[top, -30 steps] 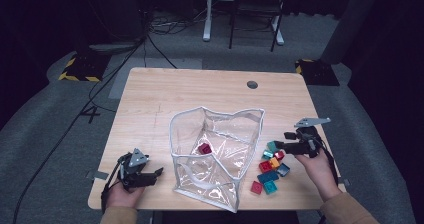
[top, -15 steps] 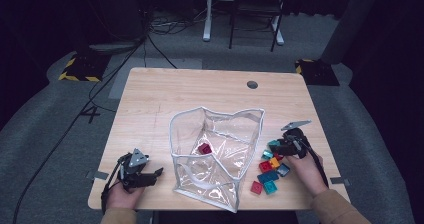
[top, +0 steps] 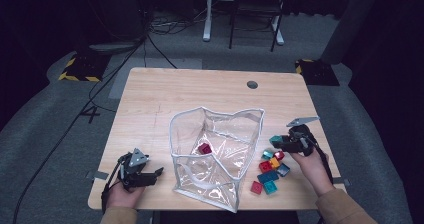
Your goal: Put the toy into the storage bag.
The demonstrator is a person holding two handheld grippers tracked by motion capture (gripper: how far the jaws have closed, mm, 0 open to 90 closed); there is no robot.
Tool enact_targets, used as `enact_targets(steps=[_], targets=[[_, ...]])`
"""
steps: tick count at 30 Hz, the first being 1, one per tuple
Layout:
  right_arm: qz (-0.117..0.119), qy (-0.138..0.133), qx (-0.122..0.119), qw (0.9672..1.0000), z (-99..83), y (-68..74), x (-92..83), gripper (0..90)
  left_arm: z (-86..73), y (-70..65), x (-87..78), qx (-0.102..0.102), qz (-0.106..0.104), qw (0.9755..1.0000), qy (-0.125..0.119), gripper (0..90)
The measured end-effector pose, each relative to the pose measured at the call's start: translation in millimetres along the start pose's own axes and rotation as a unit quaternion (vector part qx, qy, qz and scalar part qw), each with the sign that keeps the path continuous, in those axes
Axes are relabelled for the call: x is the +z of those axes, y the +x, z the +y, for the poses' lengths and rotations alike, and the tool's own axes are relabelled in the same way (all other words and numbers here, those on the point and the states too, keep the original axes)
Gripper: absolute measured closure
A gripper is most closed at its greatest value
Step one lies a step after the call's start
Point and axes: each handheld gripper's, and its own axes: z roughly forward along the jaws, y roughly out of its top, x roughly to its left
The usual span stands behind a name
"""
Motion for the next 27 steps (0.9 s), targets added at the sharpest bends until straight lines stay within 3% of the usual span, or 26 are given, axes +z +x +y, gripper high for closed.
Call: enact_targets(steps=[5,13,27], targets=[[0.028,-0.028,0.006,0.9992,10.7,5.3,-24.0,58.9,0.1,0.0,0.2,-0.001,-0.001,1.0000,0.000,27.0],[0.055,-0.045,-0.027,0.9971,32.3,20.6,-56.3,58.9,0.2,-0.1,0.2,-0.001,0.000,1.0000,0.000,27.0],[0.106,-0.079,-0.087,0.9875,90.0,58.6,-104.8,58.9,2.6,3.1,2.9,-0.001,-0.003,1.0000,0.003,21.9]])
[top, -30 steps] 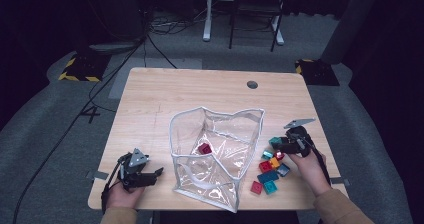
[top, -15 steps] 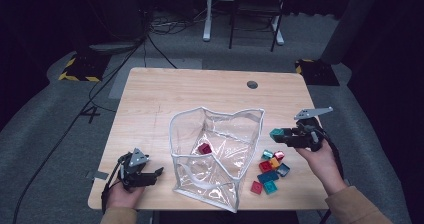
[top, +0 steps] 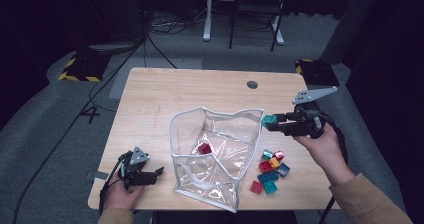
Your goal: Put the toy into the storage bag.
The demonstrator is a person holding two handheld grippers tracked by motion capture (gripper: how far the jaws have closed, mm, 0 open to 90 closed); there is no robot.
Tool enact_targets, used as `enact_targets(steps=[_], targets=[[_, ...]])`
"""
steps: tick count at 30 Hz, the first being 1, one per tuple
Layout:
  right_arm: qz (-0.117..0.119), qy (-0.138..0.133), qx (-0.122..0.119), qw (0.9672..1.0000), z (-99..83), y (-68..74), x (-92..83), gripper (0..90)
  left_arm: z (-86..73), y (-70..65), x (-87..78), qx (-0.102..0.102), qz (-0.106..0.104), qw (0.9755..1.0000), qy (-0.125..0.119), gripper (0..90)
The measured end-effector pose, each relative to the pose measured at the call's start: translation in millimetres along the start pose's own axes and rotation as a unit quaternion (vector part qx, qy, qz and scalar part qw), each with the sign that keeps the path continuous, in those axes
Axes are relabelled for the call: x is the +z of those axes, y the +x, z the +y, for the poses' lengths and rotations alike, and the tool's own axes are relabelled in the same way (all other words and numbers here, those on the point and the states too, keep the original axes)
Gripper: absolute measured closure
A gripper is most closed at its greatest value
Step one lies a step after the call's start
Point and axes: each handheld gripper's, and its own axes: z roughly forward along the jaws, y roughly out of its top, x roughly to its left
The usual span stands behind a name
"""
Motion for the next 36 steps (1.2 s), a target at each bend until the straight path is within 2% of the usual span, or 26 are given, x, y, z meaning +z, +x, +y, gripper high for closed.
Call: enact_targets(steps=[9,19,24,28,36], targets=[[0.011,-0.008,-0.024,0.9996,32.4,15.6,-0.6,58.9,0.6,1.0,0.4,-0.001,0.002,1.0000,0.000,21.7],[0.024,-0.010,-0.035,0.9990,52.7,26.1,5.9,58.9,0.8,1.3,0.5,0.000,0.001,1.0000,0.001,21.5],[0.036,-0.003,-0.039,0.9986,64.2,31.6,14.8,58.9,0.9,1.4,0.8,0.000,0.002,1.0000,0.001,20.9],[0.041,0.015,-0.033,0.9985,73.2,35.1,27.3,58.9,1.0,1.6,0.7,-0.001,0.001,1.0000,0.003,20.7],[0.055,0.046,-0.058,0.9957,87.0,49.7,56.5,58.9,1.0,1.6,0.9,-0.001,0.002,1.0000,0.002,20.7]])
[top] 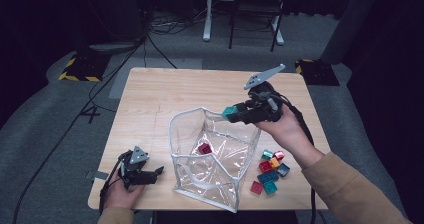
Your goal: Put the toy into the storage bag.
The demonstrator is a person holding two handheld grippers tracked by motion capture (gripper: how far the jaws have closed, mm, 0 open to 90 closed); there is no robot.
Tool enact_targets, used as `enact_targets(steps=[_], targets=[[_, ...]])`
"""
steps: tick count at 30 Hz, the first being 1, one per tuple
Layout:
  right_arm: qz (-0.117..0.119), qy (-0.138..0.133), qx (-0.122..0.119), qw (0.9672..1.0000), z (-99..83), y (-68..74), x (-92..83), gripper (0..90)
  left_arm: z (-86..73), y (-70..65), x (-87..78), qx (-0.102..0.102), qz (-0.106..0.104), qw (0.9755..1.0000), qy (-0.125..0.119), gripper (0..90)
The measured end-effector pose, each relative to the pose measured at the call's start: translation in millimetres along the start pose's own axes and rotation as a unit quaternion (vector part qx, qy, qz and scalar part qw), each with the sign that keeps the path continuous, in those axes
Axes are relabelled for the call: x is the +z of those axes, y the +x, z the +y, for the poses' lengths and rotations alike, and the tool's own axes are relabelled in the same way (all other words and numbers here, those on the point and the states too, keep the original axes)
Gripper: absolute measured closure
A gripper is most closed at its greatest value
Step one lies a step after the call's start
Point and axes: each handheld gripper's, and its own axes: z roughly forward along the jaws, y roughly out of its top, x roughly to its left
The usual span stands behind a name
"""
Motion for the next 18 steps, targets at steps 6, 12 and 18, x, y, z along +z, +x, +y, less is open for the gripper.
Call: enact_targets(steps=[6,12,18], targets=[[0.013,0.031,-0.012,0.9994,10.7,10.5,26.0,58.9,0.0,0.0,0.0,0.000,0.000,1.0000,0.000,20.7],[0.017,0.062,-0.027,0.9976,17.6,20.2,50.7,58.9,0.0,-0.1,-0.2,-0.001,-0.001,1.0000,0.001,20.7],[0.018,0.099,-0.034,0.9944,19.1,27.5,72.0,58.8,0.0,0.1,-0.1,0.000,0.000,1.0000,0.001,20.7]])
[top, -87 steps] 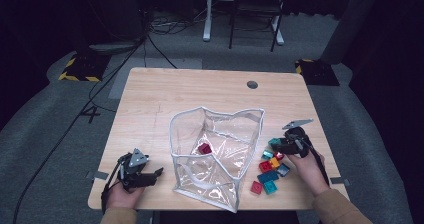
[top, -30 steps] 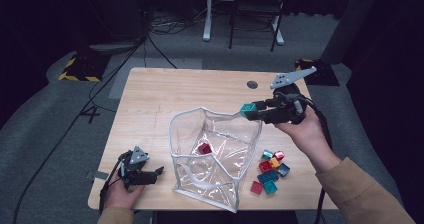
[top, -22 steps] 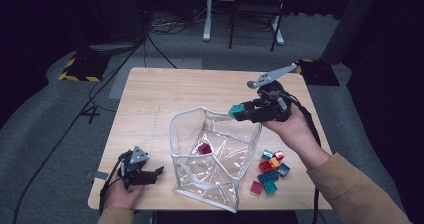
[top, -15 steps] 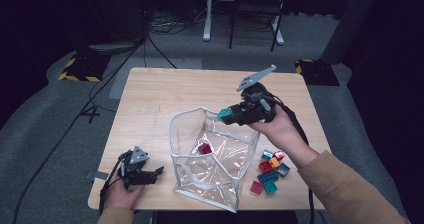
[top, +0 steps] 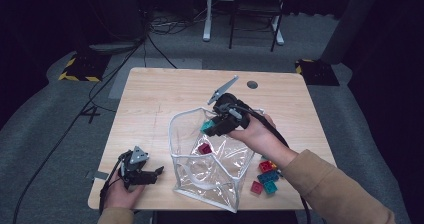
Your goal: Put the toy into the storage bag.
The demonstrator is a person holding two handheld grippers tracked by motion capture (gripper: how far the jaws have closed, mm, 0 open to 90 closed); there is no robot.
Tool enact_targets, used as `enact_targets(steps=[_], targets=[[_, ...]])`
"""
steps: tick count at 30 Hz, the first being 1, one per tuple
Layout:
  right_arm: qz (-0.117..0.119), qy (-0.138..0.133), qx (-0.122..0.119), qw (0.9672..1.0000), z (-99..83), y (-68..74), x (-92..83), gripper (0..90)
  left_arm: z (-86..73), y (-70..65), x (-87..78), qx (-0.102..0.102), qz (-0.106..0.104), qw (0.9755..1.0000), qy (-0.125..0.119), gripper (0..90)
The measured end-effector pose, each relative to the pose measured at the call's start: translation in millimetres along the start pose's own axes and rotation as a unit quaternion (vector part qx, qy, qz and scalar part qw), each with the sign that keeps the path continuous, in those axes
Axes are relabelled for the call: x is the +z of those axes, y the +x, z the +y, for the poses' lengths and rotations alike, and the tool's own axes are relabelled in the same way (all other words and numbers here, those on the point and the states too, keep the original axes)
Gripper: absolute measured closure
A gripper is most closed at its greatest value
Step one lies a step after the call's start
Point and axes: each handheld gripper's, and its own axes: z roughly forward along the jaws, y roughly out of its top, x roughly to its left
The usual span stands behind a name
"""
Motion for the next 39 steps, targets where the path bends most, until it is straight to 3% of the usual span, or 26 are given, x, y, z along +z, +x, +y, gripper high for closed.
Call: enact_targets(steps=[5,10,15,21,25,27,28,29,33,39], targets=[[0.000,0.029,-0.003,0.9996,2.3,1.9,13.8,58.8,-0.1,-0.1,0.1,0.000,0.000,1.0000,-0.001,20.7],[-0.003,0.081,-0.013,0.9967,2.4,5.4,31.0,58.8,0.0,0.0,0.0,0.000,0.000,1.0000,0.000,20.7],[-0.006,0.102,-0.019,0.9946,2.0,8.3,38.5,58.8,0.0,0.0,0.0,0.000,0.000,1.0000,0.000,20.7],[-0.010,0.102,-0.020,0.9945,2.1,9.4,40.2,58.3,0.0,-0.1,-0.1,-0.001,0.000,1.0000,0.000,20.7],[-0.001,0.084,-0.017,0.9963,0.8,6.4,36.4,50.5,-0.1,-0.1,0.0,-0.001,0.000,1.0000,-0.001,20.7],[0.004,0.070,-0.007,0.9975,-0.1,5.4,31.3,50.3,0.0,0.0,0.0,0.000,0.000,1.0000,-0.001,20.6],[0.003,0.049,-0.012,0.9987,-1.3,5.1,22.7,47.7,-0.1,-0.1,0.1,-0.001,0.000,1.0000,-0.001,20.6],[0.003,0.049,-0.012,0.9987,-1.3,5.1,22.7,47.7,-0.1,-0.1,0.1,-0.002,0.000,1.0000,-0.001,20.6],[0.000,-0.004,-0.010,0.9999,-10.2,5.6,-3.9,46.1,0.4,0.5,0.5,0.000,0.000,1.0000,-0.001,20.5],[-0.001,-0.073,0.007,0.9973,-41.4,2.8,-49.3,46.0,0.7,0.7,0.8,-0.001,0.000,1.0000,-0.001,20.4]])
